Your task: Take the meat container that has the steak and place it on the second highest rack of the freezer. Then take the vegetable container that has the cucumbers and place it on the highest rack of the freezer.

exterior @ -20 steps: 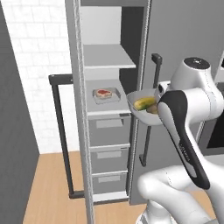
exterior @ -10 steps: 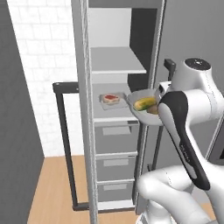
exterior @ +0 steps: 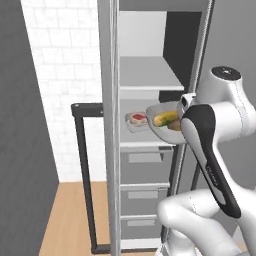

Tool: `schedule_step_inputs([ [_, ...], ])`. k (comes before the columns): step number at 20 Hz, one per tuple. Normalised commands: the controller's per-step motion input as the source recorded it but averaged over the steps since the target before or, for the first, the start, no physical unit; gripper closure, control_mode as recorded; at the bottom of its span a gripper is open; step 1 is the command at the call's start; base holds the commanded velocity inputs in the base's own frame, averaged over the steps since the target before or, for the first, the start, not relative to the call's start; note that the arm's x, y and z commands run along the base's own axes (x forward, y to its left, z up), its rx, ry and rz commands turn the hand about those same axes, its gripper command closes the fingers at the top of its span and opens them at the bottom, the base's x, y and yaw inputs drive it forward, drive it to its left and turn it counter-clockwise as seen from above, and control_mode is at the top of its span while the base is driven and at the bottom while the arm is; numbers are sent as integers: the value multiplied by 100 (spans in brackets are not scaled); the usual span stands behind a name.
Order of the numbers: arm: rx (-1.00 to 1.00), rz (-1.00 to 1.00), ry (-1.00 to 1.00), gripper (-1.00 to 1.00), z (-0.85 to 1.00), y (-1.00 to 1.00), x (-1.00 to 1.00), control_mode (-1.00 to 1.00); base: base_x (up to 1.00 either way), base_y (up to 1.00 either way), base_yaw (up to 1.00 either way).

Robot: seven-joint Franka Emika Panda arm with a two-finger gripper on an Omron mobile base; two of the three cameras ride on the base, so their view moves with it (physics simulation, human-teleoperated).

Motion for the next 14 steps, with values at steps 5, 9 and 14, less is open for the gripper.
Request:
schedule_step_inputs([
  [5,0,0,0,100,0,0,0,100,50,40,-1],
  [9,0,0,0,100,0,0,0,100,29,51,-12],
  [14,0,0,0,100,0,0,0,100,26,31,-11],
])
